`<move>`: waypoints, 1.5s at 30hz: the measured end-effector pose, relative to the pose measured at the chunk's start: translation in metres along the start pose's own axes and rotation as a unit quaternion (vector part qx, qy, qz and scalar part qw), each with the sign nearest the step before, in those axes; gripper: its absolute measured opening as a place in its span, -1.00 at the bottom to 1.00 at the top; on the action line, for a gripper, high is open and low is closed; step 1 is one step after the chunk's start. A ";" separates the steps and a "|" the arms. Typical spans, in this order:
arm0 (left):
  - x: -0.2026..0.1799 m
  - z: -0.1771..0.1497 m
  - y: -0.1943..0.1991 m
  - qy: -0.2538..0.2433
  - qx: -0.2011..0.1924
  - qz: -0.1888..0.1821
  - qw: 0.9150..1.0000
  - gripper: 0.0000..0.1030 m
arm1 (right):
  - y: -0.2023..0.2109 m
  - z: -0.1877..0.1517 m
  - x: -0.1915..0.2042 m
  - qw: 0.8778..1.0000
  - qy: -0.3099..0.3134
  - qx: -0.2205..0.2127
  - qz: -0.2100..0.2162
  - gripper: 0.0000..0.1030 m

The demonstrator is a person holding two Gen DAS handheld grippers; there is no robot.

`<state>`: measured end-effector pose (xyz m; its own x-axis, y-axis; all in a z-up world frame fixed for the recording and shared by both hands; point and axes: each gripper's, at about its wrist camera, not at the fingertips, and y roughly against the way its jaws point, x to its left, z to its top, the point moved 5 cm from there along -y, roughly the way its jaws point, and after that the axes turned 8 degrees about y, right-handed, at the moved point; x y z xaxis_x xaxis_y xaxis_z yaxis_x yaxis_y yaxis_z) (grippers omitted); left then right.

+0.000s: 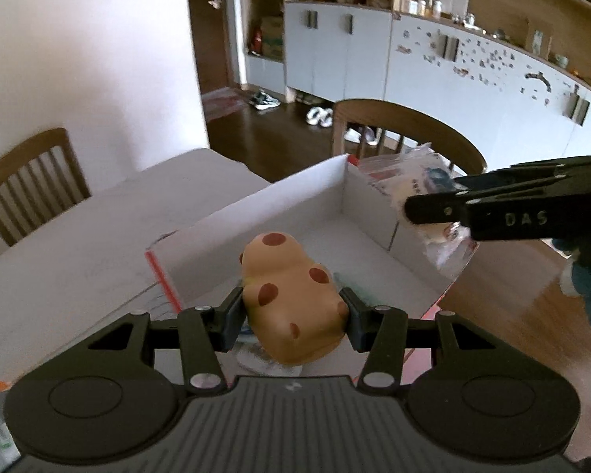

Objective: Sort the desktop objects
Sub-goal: 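Carry the spotted toy and blueberry bag with both tools over the red shoebox, then open both tools to drop the spotted toy and blueberry bag into the box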

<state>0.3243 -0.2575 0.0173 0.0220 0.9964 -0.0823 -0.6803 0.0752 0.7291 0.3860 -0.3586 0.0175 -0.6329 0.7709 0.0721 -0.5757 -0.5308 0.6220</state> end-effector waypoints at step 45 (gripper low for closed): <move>0.012 -0.011 -0.161 -0.071 0.190 0.012 0.979 -0.06 | -0.128 -0.042 -0.005 0.983 0.066 0.170 0.034 0.03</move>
<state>0.4261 -0.2578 -0.1085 0.1299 0.9914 0.0137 -0.3606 0.0344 0.9321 0.4415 -0.3095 -0.0956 -0.7380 0.6739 0.0348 -0.3375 -0.4133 0.8457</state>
